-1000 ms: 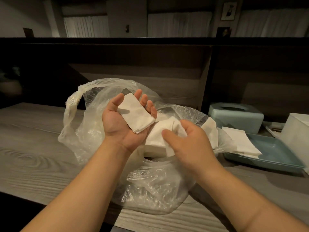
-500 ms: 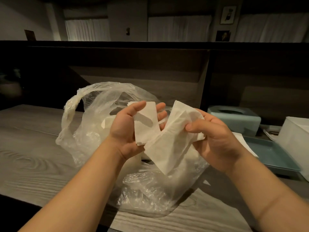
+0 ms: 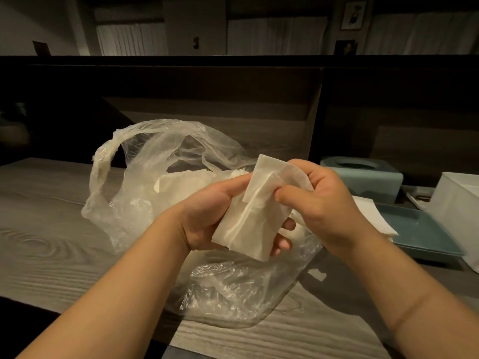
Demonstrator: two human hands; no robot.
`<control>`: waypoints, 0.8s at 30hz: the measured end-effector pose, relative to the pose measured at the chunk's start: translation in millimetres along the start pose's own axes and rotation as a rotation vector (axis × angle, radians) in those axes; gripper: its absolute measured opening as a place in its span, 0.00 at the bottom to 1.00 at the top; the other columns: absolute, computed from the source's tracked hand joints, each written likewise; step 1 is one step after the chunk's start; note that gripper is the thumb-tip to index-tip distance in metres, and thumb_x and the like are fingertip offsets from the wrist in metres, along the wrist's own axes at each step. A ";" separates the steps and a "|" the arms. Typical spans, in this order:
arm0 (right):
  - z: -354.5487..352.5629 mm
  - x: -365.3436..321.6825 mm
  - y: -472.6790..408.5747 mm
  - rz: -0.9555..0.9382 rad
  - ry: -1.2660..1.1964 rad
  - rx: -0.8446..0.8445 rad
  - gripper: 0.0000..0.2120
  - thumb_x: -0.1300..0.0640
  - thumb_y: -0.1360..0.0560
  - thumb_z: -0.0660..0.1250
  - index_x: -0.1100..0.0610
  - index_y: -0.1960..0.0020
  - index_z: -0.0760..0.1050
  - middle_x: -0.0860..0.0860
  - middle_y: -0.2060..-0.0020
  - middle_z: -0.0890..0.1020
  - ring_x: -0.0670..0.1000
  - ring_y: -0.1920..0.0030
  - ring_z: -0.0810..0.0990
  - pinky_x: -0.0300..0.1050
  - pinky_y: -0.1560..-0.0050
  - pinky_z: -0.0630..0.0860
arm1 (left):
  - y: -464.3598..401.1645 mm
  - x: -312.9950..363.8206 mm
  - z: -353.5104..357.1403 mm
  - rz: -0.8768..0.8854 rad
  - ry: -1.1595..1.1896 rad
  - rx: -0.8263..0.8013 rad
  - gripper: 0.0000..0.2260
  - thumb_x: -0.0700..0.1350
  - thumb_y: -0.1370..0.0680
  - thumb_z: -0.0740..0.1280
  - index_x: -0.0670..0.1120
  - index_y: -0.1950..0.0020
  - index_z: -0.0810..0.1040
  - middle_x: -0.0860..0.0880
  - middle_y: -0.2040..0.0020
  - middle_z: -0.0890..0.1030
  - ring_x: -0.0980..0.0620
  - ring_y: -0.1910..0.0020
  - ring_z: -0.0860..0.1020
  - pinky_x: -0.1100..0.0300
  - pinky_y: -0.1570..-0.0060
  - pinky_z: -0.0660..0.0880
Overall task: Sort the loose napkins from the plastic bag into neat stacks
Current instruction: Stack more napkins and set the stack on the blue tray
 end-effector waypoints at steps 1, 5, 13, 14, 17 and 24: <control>-0.4 1.2 -0.1 0.009 0.017 0.021 0.09 0.64 0.24 0.70 0.51 0.58 0.80 0.44 0.67 0.80 0.45 0.66 0.78 0.39 0.68 0.77 | -0.5 -1.1 1.2 -0.012 0.005 -0.013 0.30 0.62 0.20 0.62 0.40 0.28 0.75 0.35 0.42 0.80 0.35 0.46 0.80 0.42 0.39 0.76; -4.2 8.0 -1.5 0.042 0.053 0.105 0.06 0.64 0.23 0.69 0.54 0.56 0.80 0.47 0.68 0.80 0.46 0.69 0.77 0.38 0.71 0.74 | -4.0 -4.9 0.9 -0.021 -0.012 -0.033 0.39 0.72 0.21 0.54 0.42 0.26 0.73 0.36 0.46 0.83 0.36 0.49 0.80 0.44 0.40 0.77; -4.7 11.6 -2.2 0.084 -0.129 0.046 0.04 0.63 0.28 0.69 0.60 0.62 0.79 0.53 0.67 0.80 0.58 0.63 0.76 0.54 0.63 0.73 | -8.1 -4.7 -12.5 -0.007 0.026 0.130 0.36 0.72 0.21 0.49 0.49 0.40 0.86 0.41 0.44 0.84 0.41 0.49 0.83 0.47 0.43 0.79; -3.6 12.0 -2.4 0.094 -0.183 0.019 0.04 0.61 0.30 0.67 0.58 0.63 0.79 0.54 0.66 0.80 0.60 0.62 0.75 0.57 0.61 0.72 | -8.3 -4.9 -17.5 -0.009 0.007 0.191 0.35 0.71 0.21 0.50 0.49 0.42 0.87 0.42 0.45 0.84 0.43 0.49 0.83 0.48 0.43 0.79; 0.1 10.6 -1.6 0.096 -0.172 -0.040 0.05 0.59 0.31 0.67 0.54 0.62 0.82 0.56 0.65 0.80 0.60 0.62 0.76 0.56 0.61 0.73 | -9.8 -5.4 -24.8 0.002 -0.030 0.248 0.36 0.72 0.21 0.51 0.46 0.34 0.81 0.42 0.41 0.82 0.42 0.44 0.81 0.44 0.37 0.75; -1.7 15.3 -2.9 0.038 0.136 0.065 0.05 0.64 0.24 0.69 0.66 0.52 0.79 0.65 0.58 0.80 0.64 0.59 0.80 0.60 0.62 0.78 | -11.9 -8.7 -10.8 -0.006 -0.022 0.028 0.44 0.77 0.24 0.50 0.42 0.28 0.76 0.34 0.45 0.81 0.36 0.48 0.81 0.43 0.41 0.77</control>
Point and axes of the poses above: each hand's wrist, its own y-axis away from the middle knuckle, its own z-axis out of the palm, x = y × z, the point moved 8 cm from there along -y, towards the middle knuckle
